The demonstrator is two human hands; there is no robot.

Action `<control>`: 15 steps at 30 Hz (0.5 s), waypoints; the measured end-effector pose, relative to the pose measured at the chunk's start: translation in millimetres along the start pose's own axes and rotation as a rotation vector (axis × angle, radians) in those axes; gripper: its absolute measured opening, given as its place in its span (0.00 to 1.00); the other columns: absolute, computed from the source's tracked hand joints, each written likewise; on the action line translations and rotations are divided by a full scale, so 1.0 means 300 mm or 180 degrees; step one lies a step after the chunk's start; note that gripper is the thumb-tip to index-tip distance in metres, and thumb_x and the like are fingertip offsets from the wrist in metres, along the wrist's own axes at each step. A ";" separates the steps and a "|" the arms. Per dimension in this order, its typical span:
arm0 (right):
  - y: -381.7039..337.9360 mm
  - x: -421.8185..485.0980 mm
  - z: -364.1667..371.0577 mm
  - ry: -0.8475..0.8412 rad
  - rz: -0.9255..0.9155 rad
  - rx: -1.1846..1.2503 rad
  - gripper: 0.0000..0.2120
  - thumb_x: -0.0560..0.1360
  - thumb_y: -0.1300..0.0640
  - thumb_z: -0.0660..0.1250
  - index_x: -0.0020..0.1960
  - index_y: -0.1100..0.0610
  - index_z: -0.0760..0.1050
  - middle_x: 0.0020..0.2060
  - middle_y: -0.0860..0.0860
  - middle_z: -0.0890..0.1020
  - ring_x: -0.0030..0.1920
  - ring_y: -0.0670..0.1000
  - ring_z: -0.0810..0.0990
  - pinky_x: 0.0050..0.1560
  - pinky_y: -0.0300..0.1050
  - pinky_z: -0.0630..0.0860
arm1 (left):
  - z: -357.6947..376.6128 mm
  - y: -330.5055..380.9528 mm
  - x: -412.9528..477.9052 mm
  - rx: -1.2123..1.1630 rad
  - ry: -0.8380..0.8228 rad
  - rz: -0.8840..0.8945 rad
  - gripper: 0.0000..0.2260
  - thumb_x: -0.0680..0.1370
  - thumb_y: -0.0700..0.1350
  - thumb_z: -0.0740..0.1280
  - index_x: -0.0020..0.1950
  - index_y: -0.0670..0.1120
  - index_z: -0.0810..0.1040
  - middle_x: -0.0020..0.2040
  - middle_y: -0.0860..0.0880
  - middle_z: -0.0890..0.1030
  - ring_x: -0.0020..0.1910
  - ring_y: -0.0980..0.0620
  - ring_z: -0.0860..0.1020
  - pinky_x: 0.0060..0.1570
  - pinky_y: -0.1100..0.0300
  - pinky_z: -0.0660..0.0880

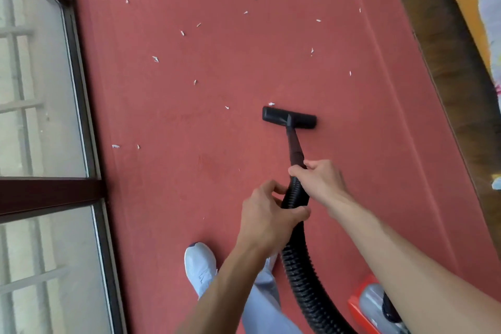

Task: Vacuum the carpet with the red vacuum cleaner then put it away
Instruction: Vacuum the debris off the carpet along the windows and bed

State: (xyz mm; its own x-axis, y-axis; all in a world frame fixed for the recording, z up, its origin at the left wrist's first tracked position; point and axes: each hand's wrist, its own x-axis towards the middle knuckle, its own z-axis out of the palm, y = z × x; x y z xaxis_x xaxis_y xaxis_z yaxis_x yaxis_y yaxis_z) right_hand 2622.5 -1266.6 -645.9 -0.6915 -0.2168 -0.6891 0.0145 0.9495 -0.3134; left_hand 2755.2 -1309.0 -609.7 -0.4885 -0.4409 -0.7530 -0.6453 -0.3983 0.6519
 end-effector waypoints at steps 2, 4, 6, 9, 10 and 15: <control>0.002 0.040 0.002 0.0098 0.0024 0.0088 0.21 0.70 0.48 0.69 0.61 0.53 0.81 0.58 0.51 0.83 0.59 0.56 0.80 0.58 0.47 0.76 | 0.014 0.010 0.034 -0.0046 0.0018 -0.0003 0.13 0.70 0.43 0.76 0.53 0.48 0.81 0.40 0.50 0.84 0.33 0.56 0.82 0.30 0.68 0.76; 0.003 0.060 -0.007 0.0193 0.0033 0.0205 0.12 0.70 0.50 0.68 0.49 0.54 0.83 0.45 0.52 0.84 0.47 0.56 0.81 0.46 0.46 0.75 | 0.022 0.023 0.053 -0.0048 -0.0020 0.0044 0.13 0.69 0.42 0.76 0.52 0.49 0.83 0.40 0.51 0.85 0.33 0.55 0.82 0.32 0.66 0.78; 0.002 0.053 -0.037 0.0346 0.0073 0.0378 0.10 0.70 0.52 0.67 0.42 0.58 0.81 0.36 0.51 0.80 0.35 0.53 0.75 0.36 0.44 0.70 | 0.022 0.044 0.049 -0.0101 -0.0087 0.0103 0.11 0.69 0.42 0.77 0.50 0.49 0.84 0.38 0.53 0.84 0.33 0.56 0.81 0.33 0.65 0.77; 0.036 0.004 -0.095 0.0359 0.0227 0.0580 0.10 0.70 0.53 0.67 0.39 0.60 0.80 0.32 0.51 0.76 0.31 0.50 0.71 0.33 0.44 0.65 | 0.016 0.074 0.007 -0.0070 -0.0372 0.0254 0.10 0.68 0.43 0.79 0.47 0.49 0.84 0.35 0.53 0.83 0.30 0.58 0.79 0.31 0.67 0.73; 0.054 -0.017 -0.109 0.0267 0.0281 0.0585 0.10 0.69 0.53 0.68 0.38 0.60 0.79 0.32 0.51 0.75 0.31 0.51 0.70 0.33 0.44 0.64 | 0.017 0.082 -0.008 0.0036 -0.0446 0.0299 0.10 0.68 0.44 0.79 0.47 0.50 0.84 0.36 0.53 0.83 0.30 0.59 0.79 0.32 0.67 0.72; 0.105 -0.001 -0.134 0.0073 0.0422 0.0867 0.10 0.69 0.49 0.69 0.48 0.50 0.81 0.44 0.49 0.81 0.47 0.53 0.78 0.41 0.44 0.69 | 0.068 0.106 -0.012 0.0139 -0.0399 0.0173 0.10 0.68 0.46 0.79 0.47 0.50 0.83 0.33 0.55 0.82 0.29 0.60 0.79 0.30 0.70 0.71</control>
State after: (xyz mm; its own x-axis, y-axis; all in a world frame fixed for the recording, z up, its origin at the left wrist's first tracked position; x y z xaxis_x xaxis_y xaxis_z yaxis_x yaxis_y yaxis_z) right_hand 2594.1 -1227.5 -629.4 -0.6866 -0.0868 -0.7219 0.2968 0.8728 -0.3873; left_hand 2724.4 -1303.6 -588.2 -0.5912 -0.3557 -0.7238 -0.6394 -0.3401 0.6895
